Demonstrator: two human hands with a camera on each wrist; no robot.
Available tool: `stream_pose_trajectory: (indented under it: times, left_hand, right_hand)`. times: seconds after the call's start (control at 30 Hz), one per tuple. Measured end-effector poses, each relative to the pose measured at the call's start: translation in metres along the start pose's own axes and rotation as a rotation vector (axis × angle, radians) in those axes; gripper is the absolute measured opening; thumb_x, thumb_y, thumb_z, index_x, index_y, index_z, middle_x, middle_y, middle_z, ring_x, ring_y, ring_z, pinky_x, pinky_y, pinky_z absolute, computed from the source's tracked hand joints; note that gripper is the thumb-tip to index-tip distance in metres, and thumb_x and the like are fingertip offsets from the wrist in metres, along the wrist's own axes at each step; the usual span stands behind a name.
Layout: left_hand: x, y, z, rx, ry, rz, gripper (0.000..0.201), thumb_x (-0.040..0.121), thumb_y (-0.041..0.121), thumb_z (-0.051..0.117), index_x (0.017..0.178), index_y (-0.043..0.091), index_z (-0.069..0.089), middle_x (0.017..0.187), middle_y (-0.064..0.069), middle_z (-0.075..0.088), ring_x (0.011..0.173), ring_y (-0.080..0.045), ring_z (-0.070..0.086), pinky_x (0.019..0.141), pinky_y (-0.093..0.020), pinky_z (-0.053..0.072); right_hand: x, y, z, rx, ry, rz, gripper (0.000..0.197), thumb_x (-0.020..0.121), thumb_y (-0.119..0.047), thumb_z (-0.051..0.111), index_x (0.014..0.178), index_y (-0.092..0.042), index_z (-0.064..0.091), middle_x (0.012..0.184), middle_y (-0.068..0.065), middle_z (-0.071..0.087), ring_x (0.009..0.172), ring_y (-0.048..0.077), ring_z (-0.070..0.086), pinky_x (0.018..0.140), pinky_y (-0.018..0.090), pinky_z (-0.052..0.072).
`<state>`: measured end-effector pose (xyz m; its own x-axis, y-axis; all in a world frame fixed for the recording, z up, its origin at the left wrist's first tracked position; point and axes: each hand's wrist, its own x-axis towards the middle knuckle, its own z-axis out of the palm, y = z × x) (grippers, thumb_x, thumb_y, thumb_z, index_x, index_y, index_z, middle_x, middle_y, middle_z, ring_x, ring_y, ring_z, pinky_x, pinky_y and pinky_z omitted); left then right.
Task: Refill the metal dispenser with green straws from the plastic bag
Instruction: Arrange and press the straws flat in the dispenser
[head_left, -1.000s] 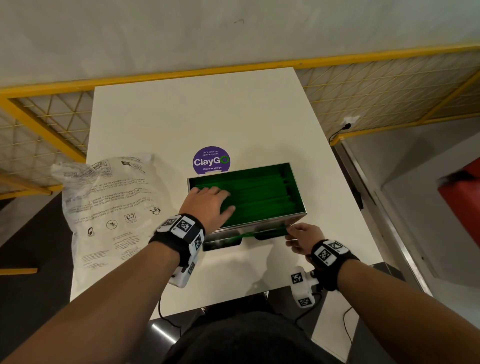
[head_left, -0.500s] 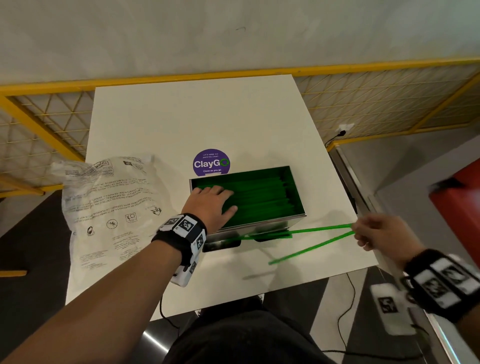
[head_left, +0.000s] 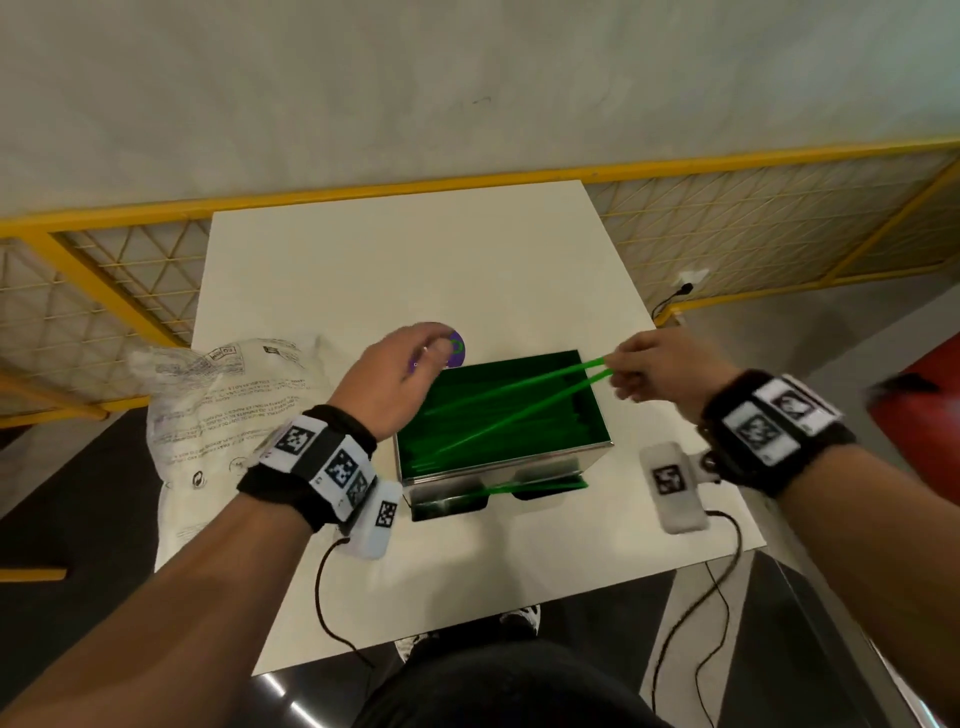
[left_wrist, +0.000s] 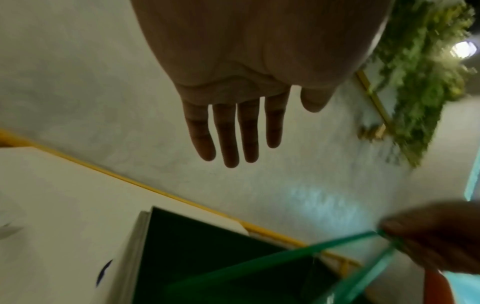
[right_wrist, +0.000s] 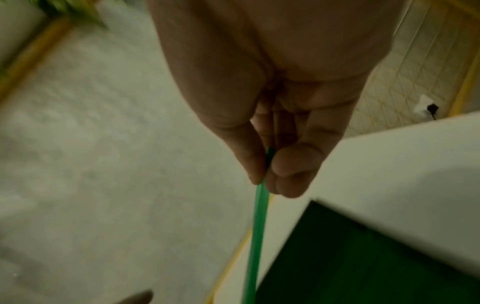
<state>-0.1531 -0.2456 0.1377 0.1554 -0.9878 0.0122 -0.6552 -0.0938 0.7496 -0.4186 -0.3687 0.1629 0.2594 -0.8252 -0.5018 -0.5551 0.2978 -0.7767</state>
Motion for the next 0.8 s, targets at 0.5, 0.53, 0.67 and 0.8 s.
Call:
stream_pose_trajectory:
  times: [0.5,0.53,0.67,0.8]
  left_hand:
    - [0.004,-0.034,0.062,0.668,-0.495,-0.121,0.049,0.085,0.027,0.063,0.129,0.018,0.044,0.123,-0.007,0.051,0.108,-0.028,0.055,0.089,-0.039,0.050]
    - [0.005,-0.034,0.063,0.647,-0.496,-0.121,0.056,0.082,0.029,0.067,0.130,0.019,0.042,0.122,-0.007,0.048,0.108,-0.028,0.054,0.089,-0.040,0.049]
    - [0.009,-0.034,0.065,0.688,-0.571,-0.135,0.084,0.073,0.032,0.075,0.140,0.025,0.025,0.127,-0.010,0.039,0.113,-0.032,0.051,0.089,-0.043,0.050]
    - [0.016,-0.029,0.065,0.865,-0.672,-0.157,0.101,0.072,0.016,0.075,0.148,0.023,0.009,0.141,-0.015,0.029,0.121,-0.036,0.046,0.090,-0.043,0.047]
  right_hand:
    - [0.030,0.014,0.054,-0.914,-0.062,-0.180,0.051,0.092,-0.028,0.056,0.137,-0.010,0.038,0.124,0.015,0.055,0.100,0.028,0.060,0.079,0.034,0.052]
    - [0.031,0.013,0.055,-0.936,-0.106,-0.265,0.050,0.090,-0.025,0.059,0.135,-0.013,0.040,0.124,0.014,0.055,0.102,0.027,0.057,0.084,0.034,0.049]
    - [0.045,0.022,0.074,-1.227,-0.387,-0.343,0.082,0.078,-0.036,0.072,0.145,-0.028,0.025,0.140,0.012,0.036,0.127,0.033,0.037,0.103,0.045,0.040]
    - [0.066,0.036,0.092,-1.438,-0.435,-0.264,0.102,0.079,-0.047,0.069,0.149,-0.038,-0.005,0.154,0.014,0.017,0.139,0.039,0.022,0.110,0.053,0.030]
